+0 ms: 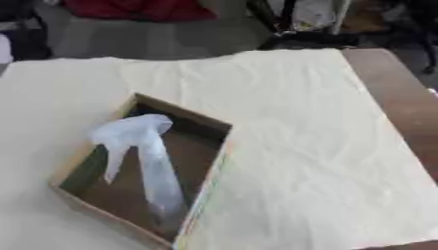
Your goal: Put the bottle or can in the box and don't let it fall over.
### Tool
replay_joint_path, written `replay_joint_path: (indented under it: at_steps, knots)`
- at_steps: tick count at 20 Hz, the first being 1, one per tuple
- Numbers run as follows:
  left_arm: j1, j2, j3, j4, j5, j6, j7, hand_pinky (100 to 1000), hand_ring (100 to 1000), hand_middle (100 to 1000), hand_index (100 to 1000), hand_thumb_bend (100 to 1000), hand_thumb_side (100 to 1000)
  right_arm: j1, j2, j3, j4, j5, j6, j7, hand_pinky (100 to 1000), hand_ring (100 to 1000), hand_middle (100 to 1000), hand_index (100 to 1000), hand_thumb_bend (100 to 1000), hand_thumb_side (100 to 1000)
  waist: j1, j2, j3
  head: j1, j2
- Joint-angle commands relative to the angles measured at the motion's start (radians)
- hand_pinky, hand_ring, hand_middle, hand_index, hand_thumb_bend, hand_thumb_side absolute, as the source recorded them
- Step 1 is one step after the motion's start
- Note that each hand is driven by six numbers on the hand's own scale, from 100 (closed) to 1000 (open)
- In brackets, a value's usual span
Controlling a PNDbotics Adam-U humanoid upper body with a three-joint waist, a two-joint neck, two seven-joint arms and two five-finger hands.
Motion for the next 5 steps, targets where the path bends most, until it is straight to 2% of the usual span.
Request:
replay_joint_path:
  at_steps: [1,4,5]
  knots:
    - [-0.001,0.043,0.019,-0.048,0.014,-0.005,0.016,884,781,770,835,309,649,0.031,-0.046,-0.093,-0.008,-0.041,-0.023,-0.054,846,843,819,882,100,580,-0.002,-0.028,0.002,0.002,0.003]
    - [0.001,0.040,0.017,-0.061,0.015,0.000,0.021,883,781,785,841,311,643,0.059,-0.056,-0.117,-0.018,-0.085,-0.029,-0.104,846,846,841,874,100,606,-0.003,-0.028,0.004,-0.002,0.001]
    - [0.004,0.032,0.022,-0.070,0.015,-0.005,0.027,881,782,791,845,311,635,0.071,-0.048,-0.126,-0.009,-0.093,-0.024,-0.120,839,830,820,855,100,554,-0.001,-0.030,-0.002,0.000,-0.001]
